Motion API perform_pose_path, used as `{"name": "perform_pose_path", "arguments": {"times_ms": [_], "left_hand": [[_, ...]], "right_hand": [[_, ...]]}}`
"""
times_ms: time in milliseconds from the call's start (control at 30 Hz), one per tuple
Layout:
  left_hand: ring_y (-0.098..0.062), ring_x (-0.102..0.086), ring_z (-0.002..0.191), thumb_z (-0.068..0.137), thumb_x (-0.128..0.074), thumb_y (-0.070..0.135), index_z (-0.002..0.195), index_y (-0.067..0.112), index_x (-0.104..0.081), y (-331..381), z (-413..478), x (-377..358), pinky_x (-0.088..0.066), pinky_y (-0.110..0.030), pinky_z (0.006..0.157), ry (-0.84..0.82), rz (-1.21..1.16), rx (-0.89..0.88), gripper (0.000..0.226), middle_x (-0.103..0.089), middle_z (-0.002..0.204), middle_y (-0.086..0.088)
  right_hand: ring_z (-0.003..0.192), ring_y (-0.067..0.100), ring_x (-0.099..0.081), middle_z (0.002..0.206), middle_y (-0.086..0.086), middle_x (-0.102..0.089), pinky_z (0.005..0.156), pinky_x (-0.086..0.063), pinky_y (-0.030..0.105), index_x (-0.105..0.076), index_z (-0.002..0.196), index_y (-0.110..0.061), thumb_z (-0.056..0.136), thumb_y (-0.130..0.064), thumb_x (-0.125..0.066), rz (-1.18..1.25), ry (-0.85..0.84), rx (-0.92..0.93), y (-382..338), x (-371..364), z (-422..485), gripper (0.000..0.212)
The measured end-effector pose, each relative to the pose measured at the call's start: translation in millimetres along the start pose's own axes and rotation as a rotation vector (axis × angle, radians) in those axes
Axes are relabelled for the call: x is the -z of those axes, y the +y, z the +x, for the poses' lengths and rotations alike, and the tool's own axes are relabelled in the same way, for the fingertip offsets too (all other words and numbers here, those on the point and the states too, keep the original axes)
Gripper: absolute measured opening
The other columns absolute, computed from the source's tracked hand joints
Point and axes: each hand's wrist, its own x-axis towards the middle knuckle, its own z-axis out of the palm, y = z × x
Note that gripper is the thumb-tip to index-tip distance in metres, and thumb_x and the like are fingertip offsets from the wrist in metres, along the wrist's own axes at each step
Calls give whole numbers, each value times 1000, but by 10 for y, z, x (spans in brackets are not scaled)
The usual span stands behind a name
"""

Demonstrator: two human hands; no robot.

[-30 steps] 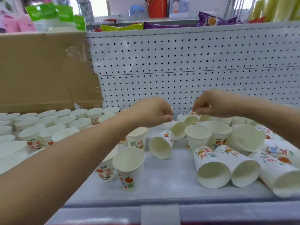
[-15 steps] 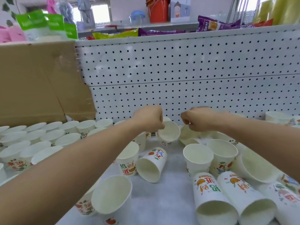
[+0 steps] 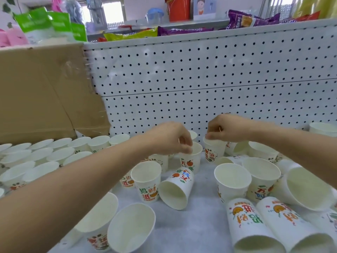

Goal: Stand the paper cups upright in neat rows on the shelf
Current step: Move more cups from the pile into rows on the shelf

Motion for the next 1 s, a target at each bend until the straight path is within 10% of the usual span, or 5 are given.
{"name": "perform_pose_path", "arguments": {"times_ms": [233,467,633,1000], "left_hand": [[-5,-61,81,84,-69,36,103,29,-73,137,78,-144,-34,-18,65,-36,202,-50,21,-71,95,14],[7,-60,83,80,-74,38,96,32,-72,96,-437,141,-47,-11,74,96,-187,-96,17,-69,86,20],[5,-53,87,70,-75,52,103,38,-66,142,-746,-7,-31,-22,82,-46,296,-195,37,-64,95,24],[-4,-60,72,83,-68,36,91,29,-76,355,-490,29,-47,-21,57,100,196,-99,12,-68,78,16]], "right_hand": [[75,10,-53,82,-11,-59,58,-38,25,-59,80,-33,84,-34,-66,-176,-65,86,-153,-56,-79,8],[75,9,-60,79,-13,-65,69,-53,32,-70,86,-31,84,-45,-61,29,9,164,-261,222,-662,17],[68,7,-61,72,-12,-66,64,-53,34,-68,74,-33,68,-74,-55,54,-147,141,-525,260,-1086,44],[69,5,-54,75,-10,-62,59,-48,28,-61,76,-26,84,-35,-58,-205,-29,159,-638,115,-1216,13]]}}
